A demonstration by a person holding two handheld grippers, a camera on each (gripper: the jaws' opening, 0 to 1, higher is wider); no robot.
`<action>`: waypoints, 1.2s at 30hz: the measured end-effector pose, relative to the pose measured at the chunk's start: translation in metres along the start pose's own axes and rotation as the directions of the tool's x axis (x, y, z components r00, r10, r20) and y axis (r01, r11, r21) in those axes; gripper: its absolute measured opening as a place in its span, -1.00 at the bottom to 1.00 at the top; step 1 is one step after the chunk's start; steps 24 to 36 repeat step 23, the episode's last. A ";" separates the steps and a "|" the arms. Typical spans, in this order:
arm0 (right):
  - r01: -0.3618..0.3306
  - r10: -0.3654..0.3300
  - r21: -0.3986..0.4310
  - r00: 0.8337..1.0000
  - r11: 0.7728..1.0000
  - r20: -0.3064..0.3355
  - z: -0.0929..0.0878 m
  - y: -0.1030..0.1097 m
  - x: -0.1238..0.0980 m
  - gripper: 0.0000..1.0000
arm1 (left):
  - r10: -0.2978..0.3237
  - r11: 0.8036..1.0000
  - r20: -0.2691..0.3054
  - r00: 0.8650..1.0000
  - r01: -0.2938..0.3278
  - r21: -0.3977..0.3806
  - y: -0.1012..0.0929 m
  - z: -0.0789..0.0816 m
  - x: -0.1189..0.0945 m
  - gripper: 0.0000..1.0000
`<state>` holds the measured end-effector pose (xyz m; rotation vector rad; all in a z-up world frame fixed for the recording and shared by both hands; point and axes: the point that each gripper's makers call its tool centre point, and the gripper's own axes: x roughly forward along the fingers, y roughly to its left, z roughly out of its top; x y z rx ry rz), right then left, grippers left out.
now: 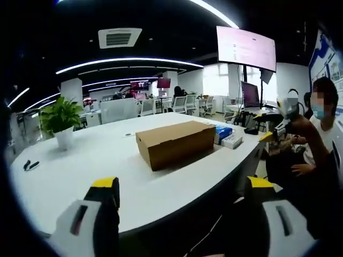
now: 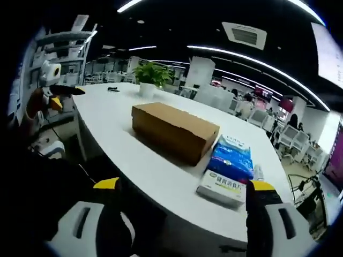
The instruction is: Operate the shoe box by opening the lid, removing the specified soft item, and placing it in the target area until the item is outside and the box remains undamaged.
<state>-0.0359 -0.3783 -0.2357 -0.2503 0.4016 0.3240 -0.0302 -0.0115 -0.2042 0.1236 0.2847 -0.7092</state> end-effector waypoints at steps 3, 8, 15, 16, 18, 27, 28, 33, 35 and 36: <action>-0.004 0.004 0.073 1.000 0.997 0.009 -0.008 0.003 -0.004 0.99 | -0.006 1.000 -0.005 1.000 0.006 -0.016 0.001 -0.002 -0.002 0.99; -0.009 0.003 0.126 0.999 0.992 0.052 -0.014 0.009 -0.010 0.99 | 0.003 0.999 -0.034 0.999 -0.004 -0.039 0.005 -0.006 -0.001 0.99; -0.035 0.028 0.125 0.998 0.992 0.056 -0.016 0.018 -0.007 0.99 | -0.005 1.000 -0.034 0.999 0.004 -0.022 -0.006 0.001 -0.004 0.99; -0.038 0.028 0.128 0.996 0.991 0.080 -0.012 0.019 -0.008 0.99 | -0.012 1.000 -0.030 0.999 0.012 -0.020 -0.008 0.002 -0.004 0.99; -0.045 0.035 0.120 0.996 0.992 0.083 -0.012 0.020 -0.010 0.97 | -0.033 0.999 -0.029 0.999 0.032 -0.035 -0.012 0.002 -0.001 0.99; -0.032 0.019 0.147 0.996 0.989 0.088 -0.014 0.013 -0.014 0.93 | -0.052 0.999 -0.065 0.997 0.052 -0.013 -0.020 -0.005 0.002 0.99; -0.032 0.019 0.147 0.996 0.989 0.088 -0.014 0.013 -0.014 0.93 | -0.052 0.999 -0.065 0.997 0.052 -0.013 -0.020 -0.005 0.002 0.99; -0.032 0.019 0.147 0.996 0.989 0.088 -0.014 0.013 -0.014 0.93 | -0.052 0.999 -0.065 0.997 0.052 -0.013 -0.020 -0.005 0.002 0.99; -0.032 0.019 0.147 0.996 0.989 0.088 -0.014 0.013 -0.014 0.93 | -0.052 0.999 -0.065 0.997 0.052 -0.013 -0.020 -0.005 0.002 0.99; -0.032 0.019 0.147 0.996 0.989 0.088 -0.014 0.013 -0.014 0.93 | -0.052 0.999 -0.065 0.997 0.052 -0.013 -0.020 -0.005 0.002 0.99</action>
